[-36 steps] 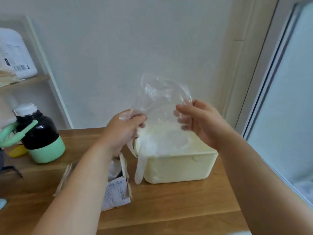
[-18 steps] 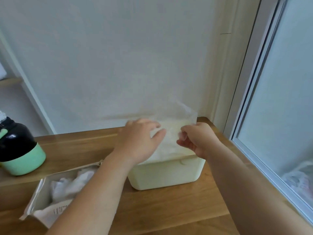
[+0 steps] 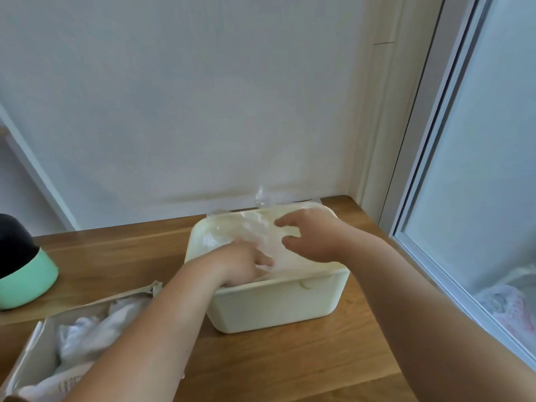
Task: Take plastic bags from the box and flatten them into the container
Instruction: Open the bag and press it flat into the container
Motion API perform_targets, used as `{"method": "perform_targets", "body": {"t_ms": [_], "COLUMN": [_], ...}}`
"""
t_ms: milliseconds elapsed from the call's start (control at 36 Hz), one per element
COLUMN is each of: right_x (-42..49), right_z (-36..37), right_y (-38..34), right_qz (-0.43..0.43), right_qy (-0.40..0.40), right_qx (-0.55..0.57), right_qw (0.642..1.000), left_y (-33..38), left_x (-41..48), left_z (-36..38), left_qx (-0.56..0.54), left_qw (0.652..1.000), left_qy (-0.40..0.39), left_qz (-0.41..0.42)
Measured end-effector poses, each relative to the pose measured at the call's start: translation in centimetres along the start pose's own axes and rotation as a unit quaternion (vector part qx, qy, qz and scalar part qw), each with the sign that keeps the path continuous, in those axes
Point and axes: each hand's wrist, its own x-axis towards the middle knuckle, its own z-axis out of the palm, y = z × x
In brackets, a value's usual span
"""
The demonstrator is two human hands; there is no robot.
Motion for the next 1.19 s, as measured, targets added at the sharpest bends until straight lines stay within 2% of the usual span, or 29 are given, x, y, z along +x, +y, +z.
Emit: {"method": "perform_targets", "body": {"t_ms": [111,194,278,333,417,528,639,750,861,945,1083,1195], "right_x": [1.3,1.9,1.9,1.5,0.4,-1.3,-2.6,-3.5,-4.0,-3.7,-2.9,-2.7], "right_z": [1.4,2.2,1.9,0.9,-0.7,-1.5,-0.4,1.5,4.1,6.6,9.3,11.0], "right_y": [0.9,1.4,1.2,1.0,0.5,-0.7,-2.8,-5.7,-9.7,-12.9,-15.6,-16.6], "right_qz": [0.081,0.111,0.114,0.101,0.075,0.056,0.045,0.011,-0.054,-0.105,-0.134,-0.144], "right_qy": [-0.154,-0.198,-0.167,-0.105,0.012,0.15,0.218,0.217,0.201,0.151,0.08,0.033], "right_qx": [-0.037,-0.046,-0.028,-0.01,0.027,0.124,0.187,0.226,0.272,0.299,0.294,0.229], "right_qw": [0.984,0.973,0.979,0.989,0.997,0.979,0.957,0.95,0.939,0.936,0.943,0.962], "left_y": [0.0,-0.2,-0.5,-0.7,-1.1,-1.7,-3.1,-5.3,-8.2,-10.5,-11.3,-11.5], "left_x": [-0.1,0.1,-0.2,-0.5,-1.7,-4.7,-8.2,-11.3,-14.2,-16.3,-17.1,-16.9], "left_z": [0.0,-0.1,-0.4,-0.6,-1.1,-1.6,-1.3,-0.1,1.9,3.6,5.3,5.9], "left_qx": [0.006,0.027,-0.018,-0.066,-0.101,-0.161,-0.203,-0.226,-0.198,-0.166,-0.126,-0.057], "left_qw": [1.0,0.999,1.0,0.998,0.99,0.961,0.933,0.915,0.913,0.913,0.932,0.95], "left_qy": [-0.023,-0.039,-0.025,0.01,0.102,0.219,0.293,0.334,0.355,0.36,0.305,0.261], "left_qz": [-0.002,-0.007,-0.002,0.002,0.009,0.053,0.044,0.016,-0.034,-0.099,-0.148,-0.163]}}
